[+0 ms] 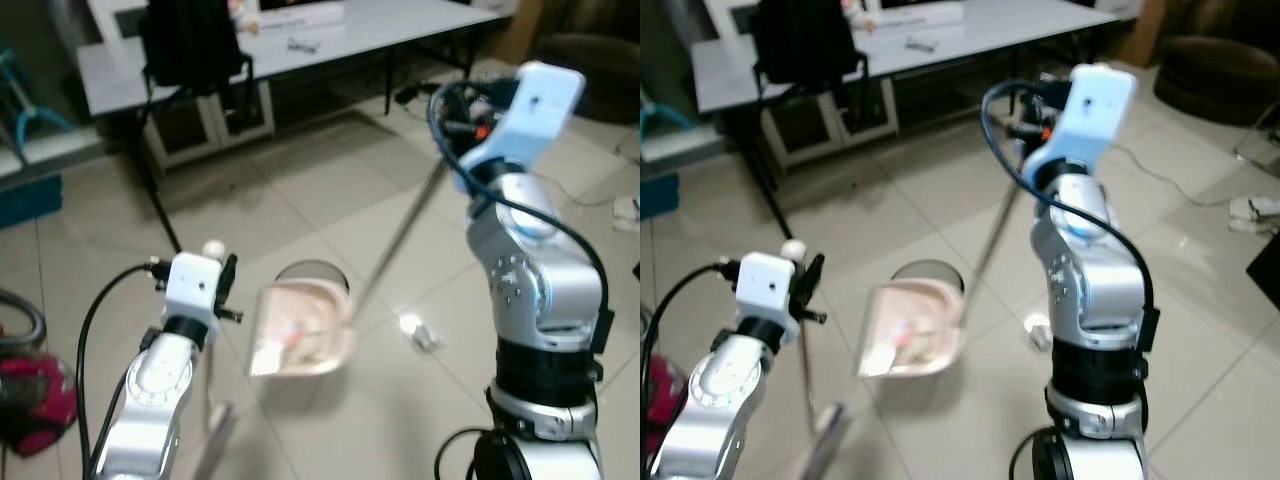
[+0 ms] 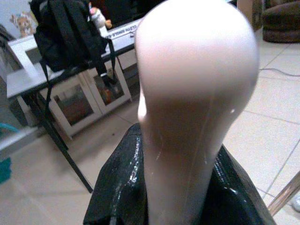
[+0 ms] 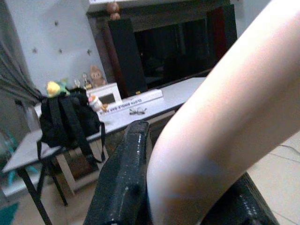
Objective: Sweep floor
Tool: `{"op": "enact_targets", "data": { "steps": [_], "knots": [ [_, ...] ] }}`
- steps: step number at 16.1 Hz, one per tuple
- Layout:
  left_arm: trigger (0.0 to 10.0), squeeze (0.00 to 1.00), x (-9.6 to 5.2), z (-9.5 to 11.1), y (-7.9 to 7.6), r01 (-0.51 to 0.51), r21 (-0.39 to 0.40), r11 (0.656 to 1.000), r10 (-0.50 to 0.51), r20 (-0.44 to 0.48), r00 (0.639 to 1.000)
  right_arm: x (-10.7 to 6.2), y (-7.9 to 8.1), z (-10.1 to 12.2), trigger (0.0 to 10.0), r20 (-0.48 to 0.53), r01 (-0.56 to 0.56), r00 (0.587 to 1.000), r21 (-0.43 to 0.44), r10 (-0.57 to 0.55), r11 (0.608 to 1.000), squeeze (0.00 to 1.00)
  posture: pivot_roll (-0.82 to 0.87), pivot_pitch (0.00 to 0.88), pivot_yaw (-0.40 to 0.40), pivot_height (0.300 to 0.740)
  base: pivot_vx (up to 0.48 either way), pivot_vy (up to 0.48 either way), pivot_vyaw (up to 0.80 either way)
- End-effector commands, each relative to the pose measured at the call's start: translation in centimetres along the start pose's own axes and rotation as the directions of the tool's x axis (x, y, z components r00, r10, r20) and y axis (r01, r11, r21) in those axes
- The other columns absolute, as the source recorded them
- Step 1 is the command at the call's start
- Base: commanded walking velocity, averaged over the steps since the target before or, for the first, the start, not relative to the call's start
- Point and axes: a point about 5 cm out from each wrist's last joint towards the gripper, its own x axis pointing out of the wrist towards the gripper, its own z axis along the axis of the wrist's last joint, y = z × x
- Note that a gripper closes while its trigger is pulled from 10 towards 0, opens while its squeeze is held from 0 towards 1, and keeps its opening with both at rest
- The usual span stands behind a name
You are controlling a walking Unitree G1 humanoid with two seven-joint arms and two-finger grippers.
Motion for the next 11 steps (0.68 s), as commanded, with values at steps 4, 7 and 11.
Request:
{"op": "enact_targets", "data": {
  "steps": [4,7,11],
  "knots": [
    [10.0,0.0,0.56,0.73,-0.52,0.017,-0.008,1.0,-0.017,0.03,0.999,0.05,-0.53,1.73,10.0,0.086,0.033,0.996,-0.037,-0.03,0.999,0.0,-0.08,0.0,0.082,0.74,0.347,0.0,0.0],
    [10.0,0.0,0.65,0.74,-0.56,0.018,-0.011,1.0,-0.017,0.031,0.999,0.08,-0.38,1.74,10.0,0.094,0.031,0.995,-0.057,-0.025,0.998,0.0,-0.08,0.0,0.08,0.74,0.368,0.0,0.0],
    [10.0,0.0,0.69,0.76,-0.61,0.016,-0.012,1.0,-0.015,0.031,0.999,0.1,-0.4,1.71,10.0,0.094,0.029,0.995,-0.062,-0.023,0.998,0.0,-0.07,0.0,0.079,0.74,0.368,0.0,0.0]
  ]
}}
